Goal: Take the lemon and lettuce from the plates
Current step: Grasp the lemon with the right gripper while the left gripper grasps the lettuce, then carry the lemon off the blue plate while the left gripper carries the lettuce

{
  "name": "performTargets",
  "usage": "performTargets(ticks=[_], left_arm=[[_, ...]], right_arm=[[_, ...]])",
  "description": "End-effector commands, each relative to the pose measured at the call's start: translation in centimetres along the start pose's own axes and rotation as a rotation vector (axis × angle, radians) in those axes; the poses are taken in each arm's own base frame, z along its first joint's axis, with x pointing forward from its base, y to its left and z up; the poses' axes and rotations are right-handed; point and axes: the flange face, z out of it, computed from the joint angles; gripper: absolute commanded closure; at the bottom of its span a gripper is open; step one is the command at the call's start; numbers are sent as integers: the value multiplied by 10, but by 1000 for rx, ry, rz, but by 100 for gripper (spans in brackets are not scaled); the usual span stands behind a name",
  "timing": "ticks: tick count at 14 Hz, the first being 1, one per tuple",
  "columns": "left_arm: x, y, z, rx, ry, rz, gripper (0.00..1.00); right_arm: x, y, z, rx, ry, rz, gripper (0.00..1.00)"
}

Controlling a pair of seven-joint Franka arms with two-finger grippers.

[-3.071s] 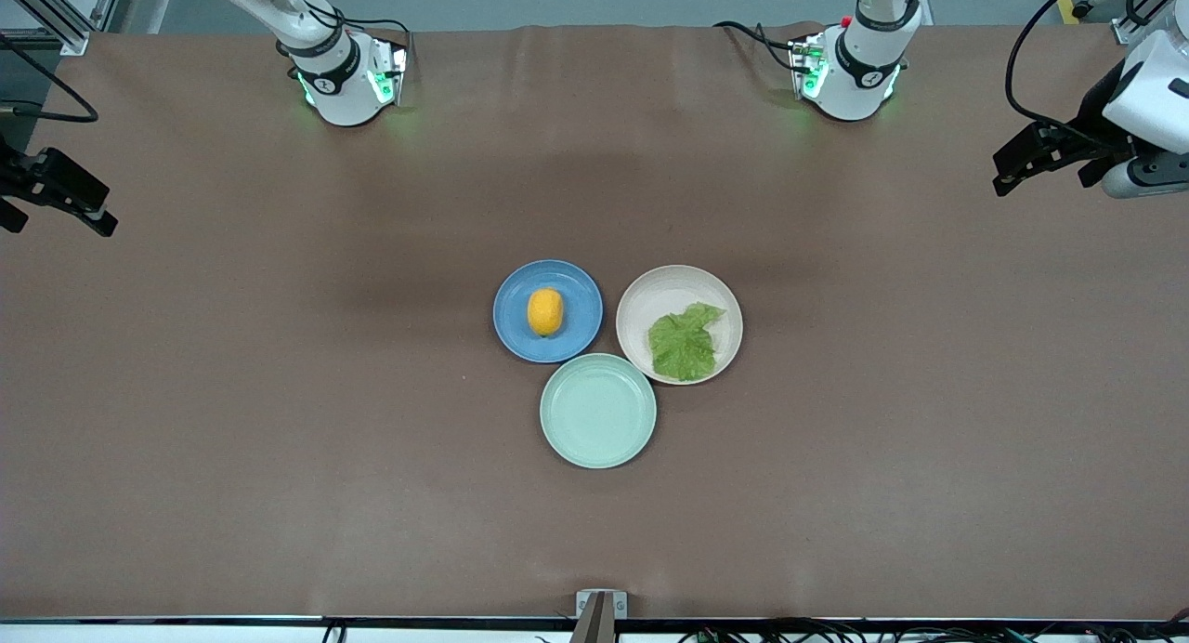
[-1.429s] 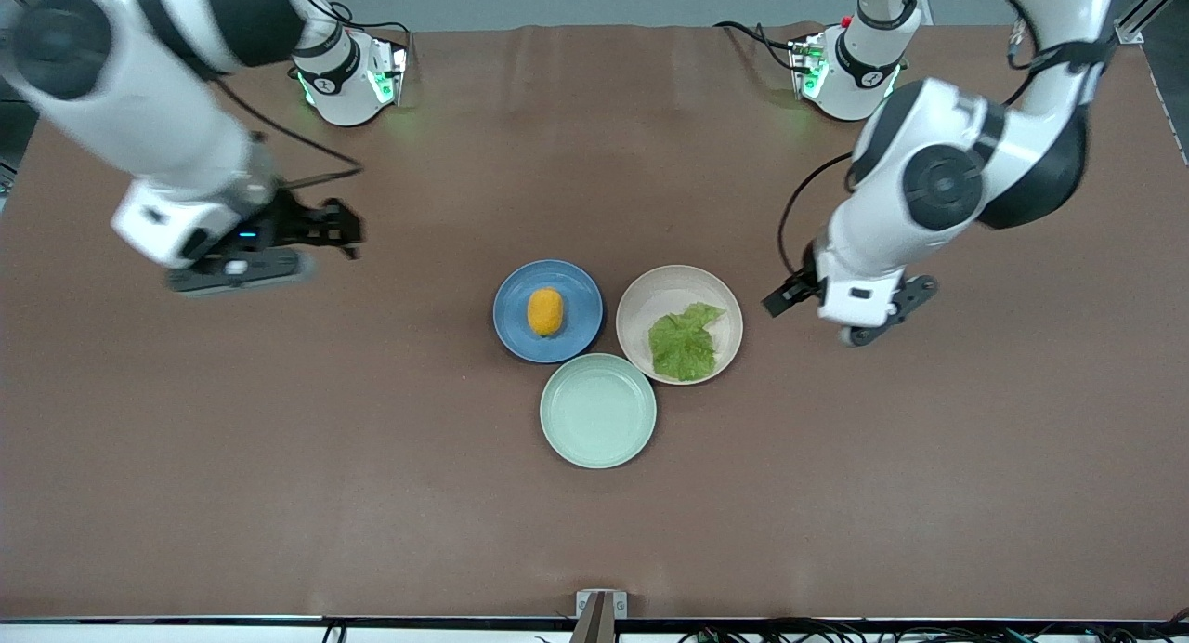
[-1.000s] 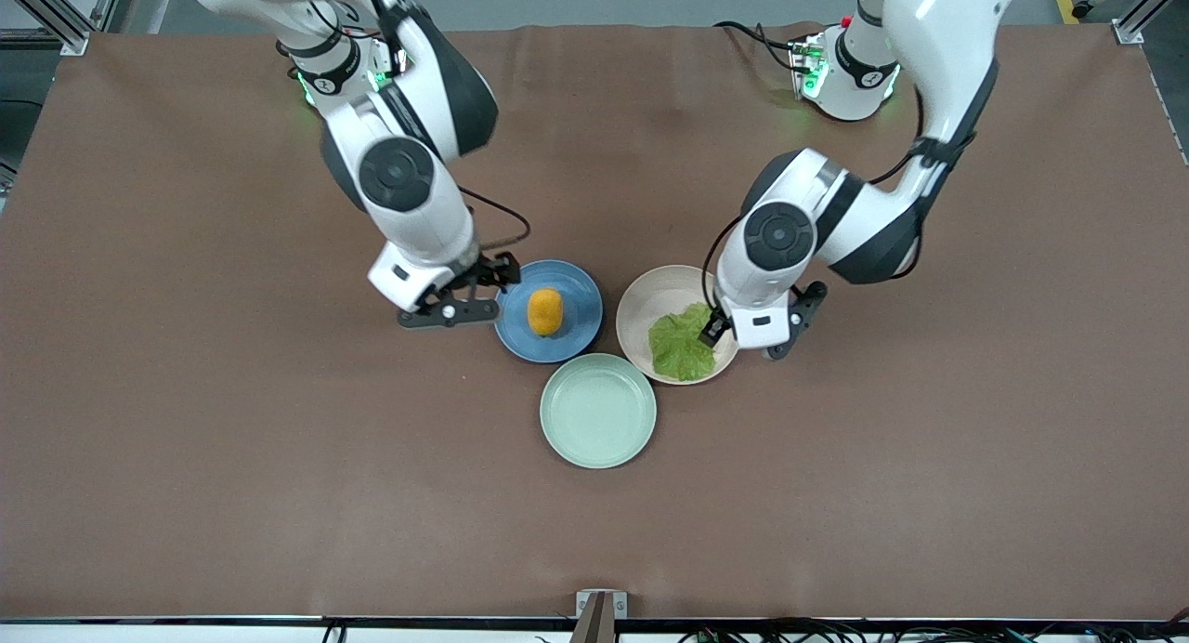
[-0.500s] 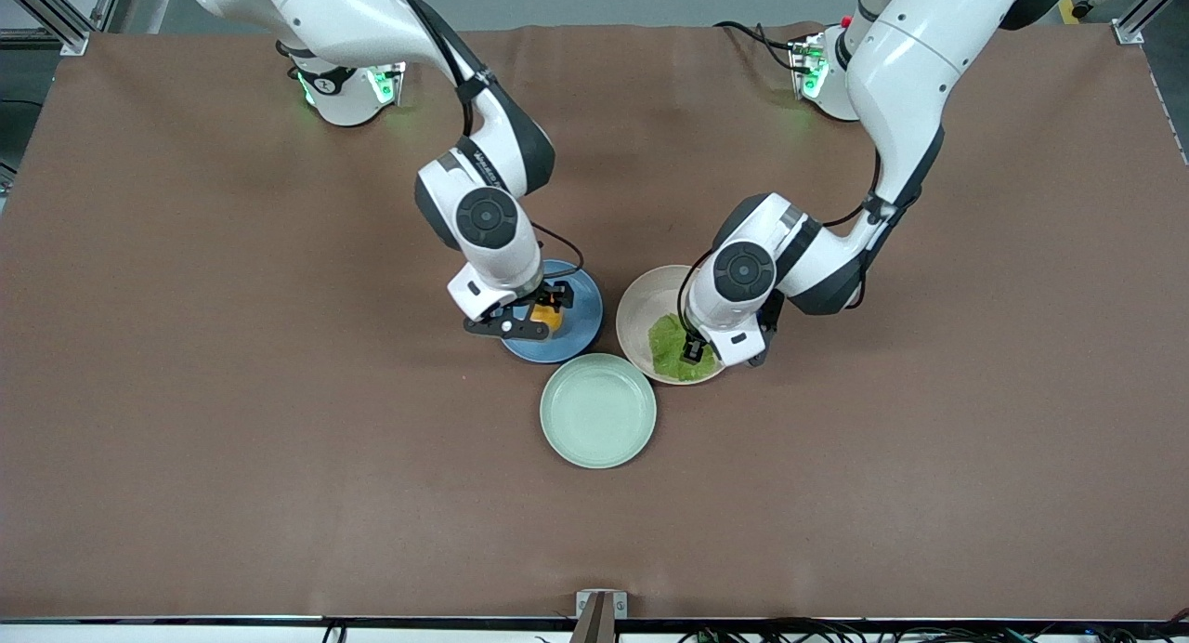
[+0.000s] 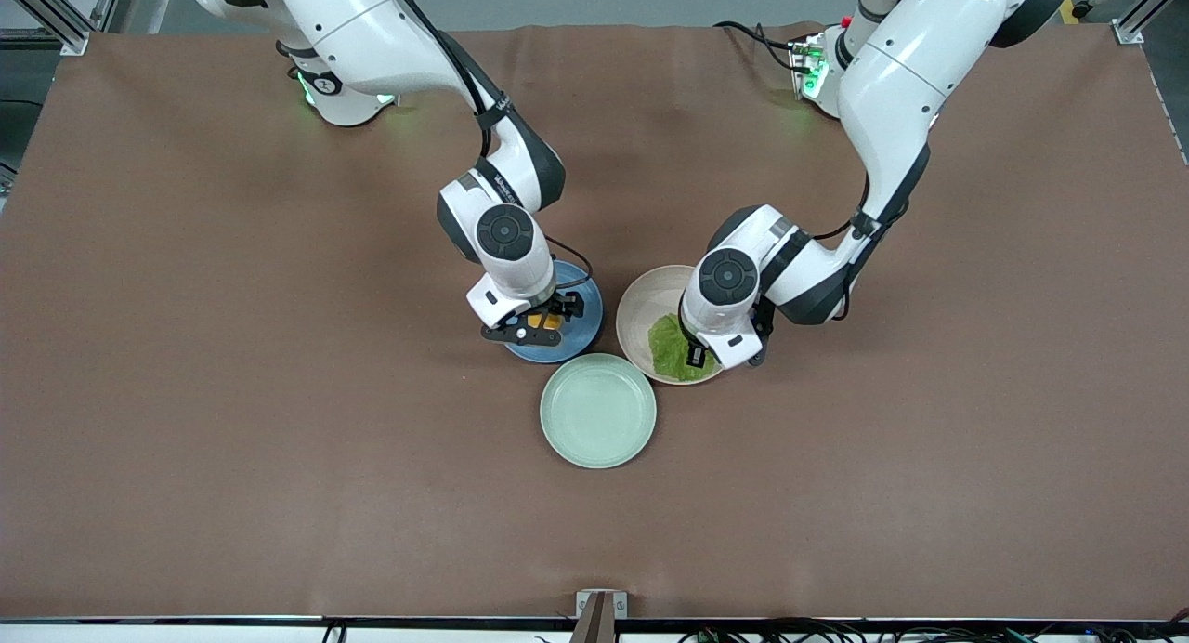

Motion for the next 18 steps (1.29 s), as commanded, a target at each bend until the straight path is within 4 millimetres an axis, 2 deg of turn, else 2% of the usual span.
performTargets(ticks=[1, 3, 4, 6, 8, 9, 11, 13, 14, 15, 16, 18], left_arm=[[-3, 5, -3, -27, 10, -5, 79], [-3, 7, -13, -42, 12, 9, 96], [-2, 9, -21, -55, 20, 13, 99], [9, 11, -48, -92, 70, 38, 100], [33, 16, -84, -111, 102, 67, 100], [50, 19, -103, -126, 107, 77, 100], [90, 21, -127, -117, 123, 119, 100], [120, 22, -142, -115, 123, 145, 100], [138, 21, -144, -103, 126, 163, 100], [157, 20, -143, -84, 128, 198, 100], [183, 18, -139, -61, 128, 226, 100], [227, 14, -130, -34, 121, 271, 100]], right_arm=[[-6, -2, 5, 4, 3, 10, 21], [-11, -7, 5, 2, 1, -1, 44], [-11, -7, 4, 2, 0, -1, 55], [-12, -8, 5, -1, -1, -3, 72], [-14, -7, -5, -13, -15, -5, 78], [-14, -7, -24, -19, -20, -14, 78], [-7, 10, -90, -32, -24, -16, 78], [13, 59, -161, -44, -49, -40, 78], [26, 95, -193, -49, -69, -73, 78], [36, 128, -212, -54, -98, -93, 78], [46, 164, -222, -60, -132, -99, 78], [68, 233, -225, -53, -175, -113, 78]])
